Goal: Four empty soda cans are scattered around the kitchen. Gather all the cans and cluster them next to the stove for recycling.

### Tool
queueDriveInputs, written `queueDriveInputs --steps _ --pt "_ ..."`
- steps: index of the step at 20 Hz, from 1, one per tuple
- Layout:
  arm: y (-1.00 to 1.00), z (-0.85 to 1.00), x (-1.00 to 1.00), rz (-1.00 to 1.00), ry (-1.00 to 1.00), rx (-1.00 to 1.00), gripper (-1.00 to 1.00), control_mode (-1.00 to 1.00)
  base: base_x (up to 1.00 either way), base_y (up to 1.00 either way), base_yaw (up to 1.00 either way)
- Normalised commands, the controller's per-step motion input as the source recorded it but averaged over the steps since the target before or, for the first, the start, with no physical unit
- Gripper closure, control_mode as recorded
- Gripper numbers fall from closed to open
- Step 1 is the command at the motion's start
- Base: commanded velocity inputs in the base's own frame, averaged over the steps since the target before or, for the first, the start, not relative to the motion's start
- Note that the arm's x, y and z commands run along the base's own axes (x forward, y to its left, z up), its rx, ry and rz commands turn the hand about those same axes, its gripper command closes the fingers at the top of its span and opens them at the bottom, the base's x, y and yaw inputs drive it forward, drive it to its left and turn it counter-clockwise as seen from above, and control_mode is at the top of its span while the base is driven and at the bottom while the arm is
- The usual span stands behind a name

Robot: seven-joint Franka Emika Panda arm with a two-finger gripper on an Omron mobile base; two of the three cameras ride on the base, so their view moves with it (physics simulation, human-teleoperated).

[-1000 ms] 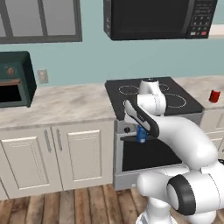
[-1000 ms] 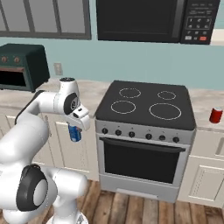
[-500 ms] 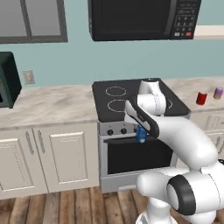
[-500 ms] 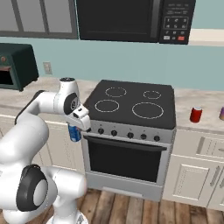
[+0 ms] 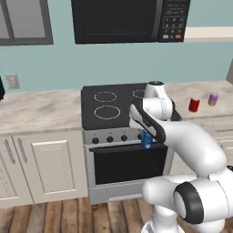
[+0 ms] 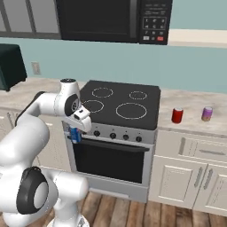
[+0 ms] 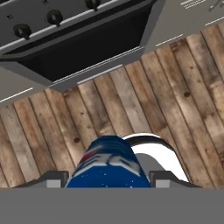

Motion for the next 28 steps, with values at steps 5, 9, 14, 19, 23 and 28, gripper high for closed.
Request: queueDriveInputs --steps 5,9,14,19,23,28 --pt "0.0 0.0 0.0 0.0 0.0 0.0 1.0 1.0 0.27 -0.56 0.03" --pt "0.0 0.0 0.0 0.0 0.0 0.0 1.0 1.0 0.27 -0.55 0.05" --pt "0.0 0.0 0.0 0.0 0.0 0.0 1.0 1.0 0.27 -0.55 0.04" --pt "0.0 0.0 0.0 0.0 0.0 0.0 1.0 1.0 0.28 -0.54 0.04" --pt "0.0 0.0 0.0 0.0 0.0 0.0 1.0 1.0 0.3 -0.53 0.05" --pt "0.0 0.0 0.0 0.0 0.0 0.0 1.0 1.0 0.33 -0.49 0.07"
